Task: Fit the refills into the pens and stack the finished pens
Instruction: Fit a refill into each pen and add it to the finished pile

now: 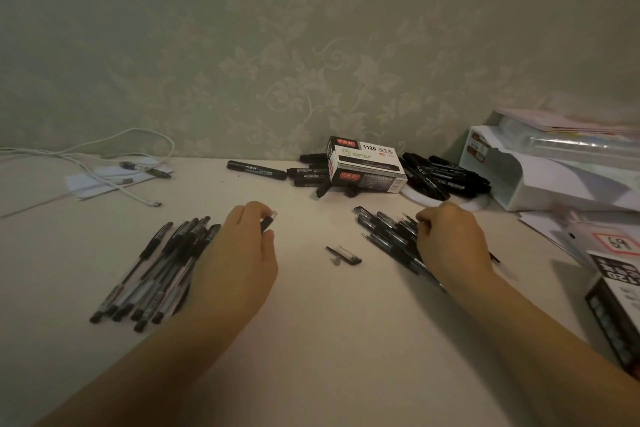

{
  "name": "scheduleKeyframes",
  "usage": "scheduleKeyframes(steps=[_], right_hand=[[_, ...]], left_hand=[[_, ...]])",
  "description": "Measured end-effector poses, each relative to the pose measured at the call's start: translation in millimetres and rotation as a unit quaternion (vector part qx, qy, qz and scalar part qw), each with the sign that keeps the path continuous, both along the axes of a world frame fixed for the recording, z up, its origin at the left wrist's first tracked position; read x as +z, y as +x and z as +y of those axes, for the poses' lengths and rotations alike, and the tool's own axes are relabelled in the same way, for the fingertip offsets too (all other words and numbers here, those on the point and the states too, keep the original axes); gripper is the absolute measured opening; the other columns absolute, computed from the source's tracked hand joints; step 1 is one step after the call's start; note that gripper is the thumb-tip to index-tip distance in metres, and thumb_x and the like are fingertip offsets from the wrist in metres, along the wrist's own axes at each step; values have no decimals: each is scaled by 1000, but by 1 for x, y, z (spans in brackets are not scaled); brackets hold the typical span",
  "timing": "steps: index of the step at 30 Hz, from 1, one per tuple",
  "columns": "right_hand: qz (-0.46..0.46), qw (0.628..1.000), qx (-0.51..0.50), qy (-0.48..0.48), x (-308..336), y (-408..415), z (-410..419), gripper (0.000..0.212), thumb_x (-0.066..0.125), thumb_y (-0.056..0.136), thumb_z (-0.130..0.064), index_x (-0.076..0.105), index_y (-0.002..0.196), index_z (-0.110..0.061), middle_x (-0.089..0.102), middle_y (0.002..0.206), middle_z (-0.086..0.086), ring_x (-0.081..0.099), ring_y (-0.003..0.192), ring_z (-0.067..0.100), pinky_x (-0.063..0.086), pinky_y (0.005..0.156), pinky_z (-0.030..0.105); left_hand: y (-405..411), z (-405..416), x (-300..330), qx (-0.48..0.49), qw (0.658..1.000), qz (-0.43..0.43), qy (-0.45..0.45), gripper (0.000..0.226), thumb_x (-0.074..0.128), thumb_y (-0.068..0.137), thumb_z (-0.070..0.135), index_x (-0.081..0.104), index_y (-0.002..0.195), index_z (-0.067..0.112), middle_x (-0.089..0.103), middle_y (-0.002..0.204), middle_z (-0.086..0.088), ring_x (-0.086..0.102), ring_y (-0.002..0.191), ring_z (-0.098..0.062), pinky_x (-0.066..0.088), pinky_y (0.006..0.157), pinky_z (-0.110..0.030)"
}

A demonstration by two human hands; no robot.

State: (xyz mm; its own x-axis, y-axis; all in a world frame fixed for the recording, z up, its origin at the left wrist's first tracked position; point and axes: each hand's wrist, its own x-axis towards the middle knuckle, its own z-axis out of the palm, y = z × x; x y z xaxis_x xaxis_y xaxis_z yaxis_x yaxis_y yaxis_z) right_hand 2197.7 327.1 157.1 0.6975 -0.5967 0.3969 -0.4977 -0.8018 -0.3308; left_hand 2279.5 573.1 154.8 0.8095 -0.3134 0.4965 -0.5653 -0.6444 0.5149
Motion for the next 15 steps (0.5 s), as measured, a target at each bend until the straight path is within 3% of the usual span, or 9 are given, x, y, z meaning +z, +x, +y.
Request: scheduleKeyframes(steps=[6,11,15], right_hand=[[-32,999,33,-25,3,1,5,22,57,96,-13,74,108,-7,65,104,13,60,91,27,52,78,40],[-128,977,168,-14,7,5,40,20,61,94,-18,73,111,-19,65,106,-4,56,95,12,44,84,27],[-141,958,248,-38,-3,4,66,15,62,93,-16,75,102,-18,67,94,-6,58,86,14,47,76,30]], left_hand=[[15,14,4,79,994,31,72,10,49,96,25,54,100,18,54,84,3,52,73,-15,40,63,-29],[21,23,9,115,977,26,175,19,49,94,34,49,81,20,49,69,5,46,61,-10,35,53,-27],[21,25,9,109,968,37,222,29,54,89,43,41,71,24,47,69,7,45,62,-10,37,59,-27]])
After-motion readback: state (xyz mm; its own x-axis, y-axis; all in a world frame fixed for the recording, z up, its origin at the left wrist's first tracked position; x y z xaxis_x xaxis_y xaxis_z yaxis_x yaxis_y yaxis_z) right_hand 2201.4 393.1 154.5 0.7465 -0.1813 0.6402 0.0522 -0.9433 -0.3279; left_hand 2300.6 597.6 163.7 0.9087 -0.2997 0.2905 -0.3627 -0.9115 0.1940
